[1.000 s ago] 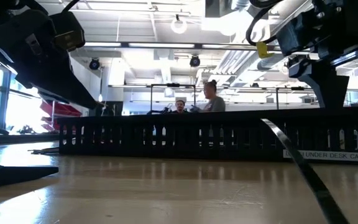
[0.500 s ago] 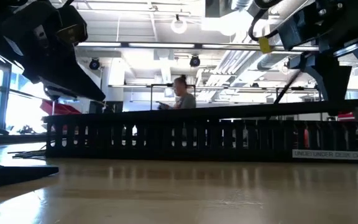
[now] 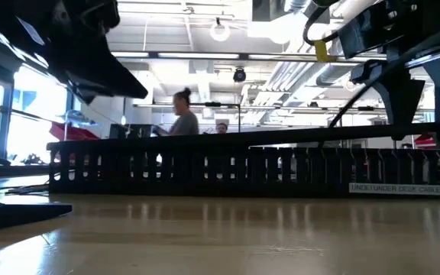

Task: Ziptie cables
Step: Close the black cable duct

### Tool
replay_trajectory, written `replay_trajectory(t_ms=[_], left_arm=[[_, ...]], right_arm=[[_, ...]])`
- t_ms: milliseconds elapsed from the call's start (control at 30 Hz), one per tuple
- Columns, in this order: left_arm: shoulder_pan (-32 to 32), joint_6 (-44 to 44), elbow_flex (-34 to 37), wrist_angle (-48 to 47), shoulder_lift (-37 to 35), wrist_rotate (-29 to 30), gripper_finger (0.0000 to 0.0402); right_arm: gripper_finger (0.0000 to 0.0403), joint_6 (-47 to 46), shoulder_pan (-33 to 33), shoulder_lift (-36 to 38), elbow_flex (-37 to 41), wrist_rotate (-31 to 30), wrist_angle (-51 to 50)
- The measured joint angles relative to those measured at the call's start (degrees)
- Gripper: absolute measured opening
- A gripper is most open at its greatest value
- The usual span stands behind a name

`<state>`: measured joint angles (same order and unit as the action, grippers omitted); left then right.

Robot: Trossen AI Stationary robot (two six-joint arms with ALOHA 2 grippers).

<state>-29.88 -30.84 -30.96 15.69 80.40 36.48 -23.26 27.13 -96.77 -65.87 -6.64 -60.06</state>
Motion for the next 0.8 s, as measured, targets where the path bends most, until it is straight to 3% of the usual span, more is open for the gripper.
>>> replay_trajectory(t_ms=[200, 600, 800], left_arm=[[-2.6, -1.9, -2.8, -11.9, -4.0, 1.1, 0.0], [-7.2, -8.4, -2.9, -16.5, -4.0, 3.5, 0.0], [-8.7, -16.1, -2.9, -25.7, -6.8, 7.1, 0.0]], right_arm=[[0.0215, -0.7, 2.1, 0.0, 1.7, -2.3, 8.1], [0.0214, -2.2, 6.2, 2.2, 3.9, -10.4, 16.4], [0.0214, -4.4, 7.2, 5.3, 3.9, -14.3, 16.6]])
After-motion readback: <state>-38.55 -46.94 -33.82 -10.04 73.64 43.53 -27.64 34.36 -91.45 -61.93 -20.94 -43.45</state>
